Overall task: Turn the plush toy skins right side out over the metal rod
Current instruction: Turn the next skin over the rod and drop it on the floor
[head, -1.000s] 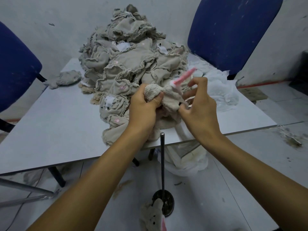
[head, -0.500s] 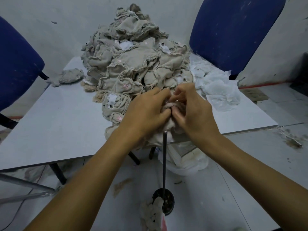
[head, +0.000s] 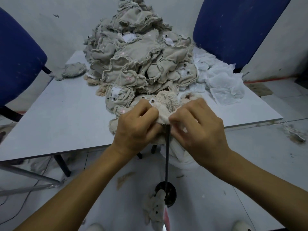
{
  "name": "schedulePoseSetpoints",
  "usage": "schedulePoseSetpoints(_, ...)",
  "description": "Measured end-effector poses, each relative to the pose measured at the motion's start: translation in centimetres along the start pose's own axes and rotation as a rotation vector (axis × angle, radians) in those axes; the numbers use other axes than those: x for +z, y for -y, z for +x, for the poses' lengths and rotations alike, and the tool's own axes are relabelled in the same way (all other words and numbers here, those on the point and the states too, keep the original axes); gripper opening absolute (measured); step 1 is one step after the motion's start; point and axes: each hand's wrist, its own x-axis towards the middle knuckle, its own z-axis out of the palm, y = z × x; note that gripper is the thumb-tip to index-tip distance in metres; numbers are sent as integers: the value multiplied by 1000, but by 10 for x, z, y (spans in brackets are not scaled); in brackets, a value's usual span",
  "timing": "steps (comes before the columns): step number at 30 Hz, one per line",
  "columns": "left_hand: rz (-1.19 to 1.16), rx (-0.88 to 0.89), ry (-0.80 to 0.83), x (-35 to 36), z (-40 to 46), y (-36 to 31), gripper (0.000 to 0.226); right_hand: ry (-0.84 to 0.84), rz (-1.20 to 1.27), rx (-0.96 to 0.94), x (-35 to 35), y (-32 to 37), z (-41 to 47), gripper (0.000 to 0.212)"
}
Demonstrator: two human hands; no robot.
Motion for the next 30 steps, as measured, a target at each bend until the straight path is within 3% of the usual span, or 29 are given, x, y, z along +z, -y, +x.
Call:
schedulePoseSetpoints(3, -27, 75, 41, -6, -17, 4, 22, -6, -1, -158, -1, 2, -8, 22)
schedulePoseSetpoints(6, 37, 156, 140, -2, -30, 4, 23, 95, -5, -167, 0, -2, -23, 26)
schedulePoseSetpoints(9, -40, 137, 250, -2, -36, 2, 25, 201, 32, -142, 1, -2, -30, 24)
schedulePoseSetpoints(14, -431, -275, 161, -14, -18, -4, 30, 360, 207, -30, -17, -2, -27, 16)
schedulePoseSetpoints(18, -680, -588, 487, -19, -1, -2, 62, 343, 112, 217, -31, -16, -25, 32)
schedulePoseSetpoints(21, -713, -634, 494, -17, -2, 0, 39, 532, 164, 453, -34, -24, -32, 59)
schedulePoseSetpoints(23, -784, -599, 376, -16, -5, -1, 29, 556, 220, 500, -32, -26, -35, 40)
schedulePoseSetpoints(26, -829, -566, 235, -20, -11, 4, 27, 454, 239, 439, -28, -27, -28, 10)
schedulePoseSetpoints(27, -814, -581, 258, -22, -14, 8, 29, 432, 309, 477, -26, -26, -23, 8)
schedulePoseSetpoints(30, -685, -632, 542, -24, -17, 18, 30, 476, 431, 512, -17, -17, -16, 8)
